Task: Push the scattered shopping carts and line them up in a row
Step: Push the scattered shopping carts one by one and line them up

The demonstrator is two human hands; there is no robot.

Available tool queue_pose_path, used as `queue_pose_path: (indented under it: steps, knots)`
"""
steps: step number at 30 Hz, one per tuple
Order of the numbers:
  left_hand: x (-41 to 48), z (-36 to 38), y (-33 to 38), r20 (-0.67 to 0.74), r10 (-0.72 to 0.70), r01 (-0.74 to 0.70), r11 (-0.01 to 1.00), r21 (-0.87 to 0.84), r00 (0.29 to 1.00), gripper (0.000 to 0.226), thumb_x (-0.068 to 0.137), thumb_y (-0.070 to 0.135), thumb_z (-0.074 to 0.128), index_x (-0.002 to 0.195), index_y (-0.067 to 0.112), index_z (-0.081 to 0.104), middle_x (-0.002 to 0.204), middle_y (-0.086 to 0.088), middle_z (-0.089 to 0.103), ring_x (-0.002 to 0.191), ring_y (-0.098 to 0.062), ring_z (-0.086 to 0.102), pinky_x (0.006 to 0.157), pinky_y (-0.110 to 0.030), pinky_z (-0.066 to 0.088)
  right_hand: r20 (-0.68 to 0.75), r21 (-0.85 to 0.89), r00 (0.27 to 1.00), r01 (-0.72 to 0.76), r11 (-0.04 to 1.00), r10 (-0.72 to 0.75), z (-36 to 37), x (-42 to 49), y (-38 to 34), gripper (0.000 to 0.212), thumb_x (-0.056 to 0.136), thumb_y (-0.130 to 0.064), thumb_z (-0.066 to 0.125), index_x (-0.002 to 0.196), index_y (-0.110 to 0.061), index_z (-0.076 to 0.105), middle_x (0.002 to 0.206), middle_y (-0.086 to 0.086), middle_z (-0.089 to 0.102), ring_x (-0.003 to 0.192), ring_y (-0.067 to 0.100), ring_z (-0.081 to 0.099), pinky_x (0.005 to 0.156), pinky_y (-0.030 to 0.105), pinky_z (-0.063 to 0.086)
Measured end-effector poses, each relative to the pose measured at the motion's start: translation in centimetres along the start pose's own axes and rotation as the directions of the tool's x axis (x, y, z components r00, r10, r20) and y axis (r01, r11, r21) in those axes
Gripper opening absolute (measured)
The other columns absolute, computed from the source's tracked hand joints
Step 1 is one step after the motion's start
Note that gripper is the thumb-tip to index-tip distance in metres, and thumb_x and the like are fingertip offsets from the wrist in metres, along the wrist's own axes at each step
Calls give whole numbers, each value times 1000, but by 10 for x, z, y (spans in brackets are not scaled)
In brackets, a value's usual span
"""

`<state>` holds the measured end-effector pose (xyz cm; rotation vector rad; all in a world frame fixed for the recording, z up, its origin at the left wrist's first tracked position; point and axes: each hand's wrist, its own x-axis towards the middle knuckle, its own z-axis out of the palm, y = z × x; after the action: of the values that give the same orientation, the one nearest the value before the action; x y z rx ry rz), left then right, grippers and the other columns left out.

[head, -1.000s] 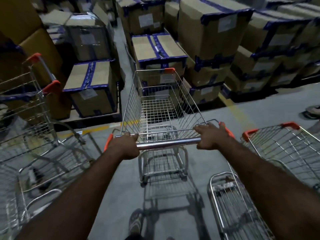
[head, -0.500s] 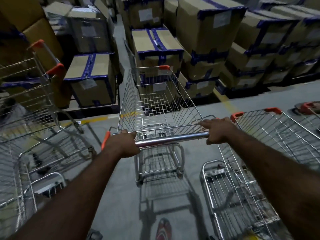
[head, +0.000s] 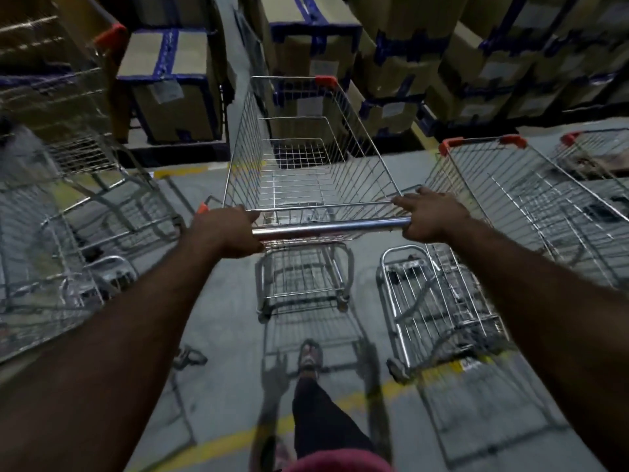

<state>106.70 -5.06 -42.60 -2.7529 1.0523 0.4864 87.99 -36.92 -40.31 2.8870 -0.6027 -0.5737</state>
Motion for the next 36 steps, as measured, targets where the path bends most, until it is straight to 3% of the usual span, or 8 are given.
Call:
queue_pose_path:
  steps: [7, 11, 15, 18, 21, 23, 28, 36]
  knots:
    - [-79, 23, 38, -35, -32, 31, 999, -34, 999, 69, 86, 64, 58, 147, 38, 41, 147, -1, 51, 129, -27, 55, 114, -58, 29, 87, 206, 996, -30, 978, 12, 21, -65, 11, 97, 74, -32, 80, 156, -37, 29, 167, 5, 23, 152, 29, 22, 118, 51, 31]
    - [-108, 39, 58, -86, -46, 44, 999, -24, 995, 64, 84, 62, 58, 143, 40, 46, 139, 0, 57, 123, -26, 59, 114, -58, 31, 21, 102, 998, 52, 993, -55, 38, -96, 31, 86, 85, -31, 75, 158, -27, 30, 169, 5, 14, 155, 29, 5, 121, 52, 22]
    - [-128, 50, 89, -96, -70, 66, 997, -43, 993, 63, 84, 63, 56, 142, 39, 47, 142, 3, 55, 126, -22, 58, 117, -59, 24, -29, 70, 999, 14, 997, -12, 61, -126, 55, 77, 91, -28, 70, 158, -22, 32, 170, 8, 2, 156, 31, 0, 123, 47, 15]
    - [-138, 55, 111, -94, -91, 87, 995, -49, 991, 59, 85, 58, 54, 140, 40, 47, 143, 5, 55, 126, -21, 58, 117, -58, 24, -23, 163, 999, -19, 986, 23, 70, -143, 76, 87, 86, -24, 77, 159, -22, 29, 170, 6, -6, 156, 31, 1, 122, 47, 20]
    - [-149, 60, 129, -72, -113, 110, 993, -47, 991, 57, 85, 53, 54, 140, 42, 46, 144, 6, 54, 127, -20, 57, 116, -57, 27, 0, 149, 1000, 29, 988, -29, 77, -157, 99, 84, 87, -30, 77, 158, -20, 31, 170, 8, 3, 155, 30, 12, 122, 44, 22]
    - [-156, 61, 143, -64, -124, 123, 992, -28, 990, 57, 88, 53, 55, 143, 41, 45, 146, 5, 51, 130, -21, 54, 117, -56, 24, -23, 117, 999, 49, 992, -46, 87, -165, 115, 82, 89, -36, 74, 157, -21, 31, 170, 10, 8, 154, 28, 18, 123, 48, 17]
    - [-177, 65, 182, -65, -138, 137, 990, -13, 988, 46, 90, 50, 58, 134, 37, 53, 138, 6, 55, 125, -20, 57, 116, -55, 22, -12, 24, 998, 65, 998, -65, 102, -188, 145, 83, 91, -50, 68, 158, -26, 25, 170, 4, 6, 155, 29, 12, 115, 71, 2]
    - [-193, 74, 203, -61, -146, 143, 988, -53, 987, 42, 88, 48, 54, 130, 41, 55, 139, 11, 54, 124, -16, 58, 116, -57, 18, 34, 211, 997, 54, 976, -62, 123, -209, 165, 95, 90, -45, 71, 162, -26, 11, 170, -1, -10, 156, 32, 7, 116, 74, 15]
